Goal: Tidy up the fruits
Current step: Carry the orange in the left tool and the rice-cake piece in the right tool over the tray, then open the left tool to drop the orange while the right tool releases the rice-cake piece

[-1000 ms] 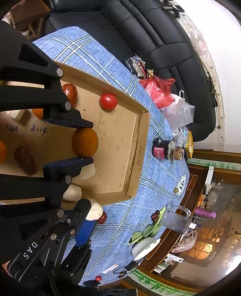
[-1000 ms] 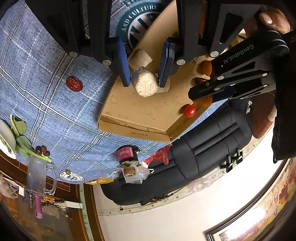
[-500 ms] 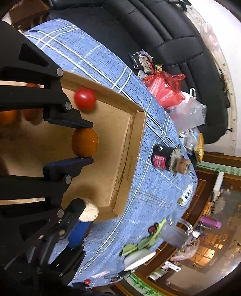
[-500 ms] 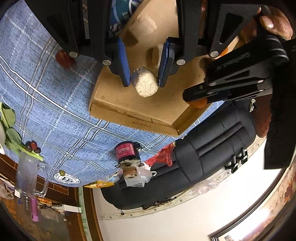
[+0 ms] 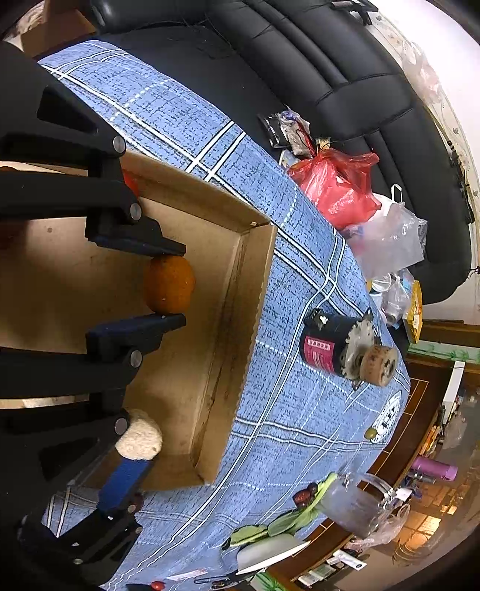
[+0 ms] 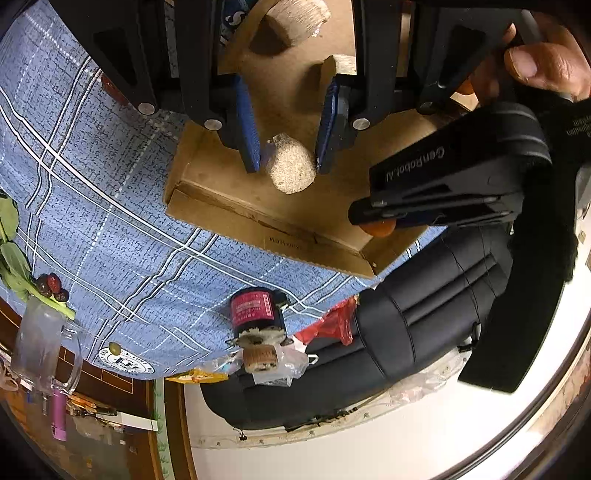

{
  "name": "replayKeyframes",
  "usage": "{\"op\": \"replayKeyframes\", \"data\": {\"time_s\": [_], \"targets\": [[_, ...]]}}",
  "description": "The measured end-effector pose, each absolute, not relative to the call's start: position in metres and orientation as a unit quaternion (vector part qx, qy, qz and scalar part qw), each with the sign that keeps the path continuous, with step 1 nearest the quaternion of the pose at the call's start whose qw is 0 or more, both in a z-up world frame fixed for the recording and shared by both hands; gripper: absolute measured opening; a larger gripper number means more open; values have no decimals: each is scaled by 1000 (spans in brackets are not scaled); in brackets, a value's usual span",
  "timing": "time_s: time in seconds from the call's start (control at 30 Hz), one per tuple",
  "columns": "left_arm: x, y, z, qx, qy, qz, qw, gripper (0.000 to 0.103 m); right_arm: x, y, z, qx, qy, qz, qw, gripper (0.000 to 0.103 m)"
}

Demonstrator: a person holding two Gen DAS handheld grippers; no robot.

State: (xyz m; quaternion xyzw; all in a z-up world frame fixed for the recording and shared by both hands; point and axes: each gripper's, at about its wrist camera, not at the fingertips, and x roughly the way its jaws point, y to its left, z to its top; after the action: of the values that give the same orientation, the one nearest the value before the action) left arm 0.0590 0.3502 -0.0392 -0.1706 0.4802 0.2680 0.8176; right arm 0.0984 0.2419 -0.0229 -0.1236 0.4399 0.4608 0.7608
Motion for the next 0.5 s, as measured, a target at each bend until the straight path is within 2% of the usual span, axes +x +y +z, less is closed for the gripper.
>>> {"op": "replayKeyframes", "data": {"time_s": [0.5], "targets": [[71, 343, -54, -139, 500, 277, 808, 31, 98, 251, -37, -152, 445, 452, 758, 32]]}}
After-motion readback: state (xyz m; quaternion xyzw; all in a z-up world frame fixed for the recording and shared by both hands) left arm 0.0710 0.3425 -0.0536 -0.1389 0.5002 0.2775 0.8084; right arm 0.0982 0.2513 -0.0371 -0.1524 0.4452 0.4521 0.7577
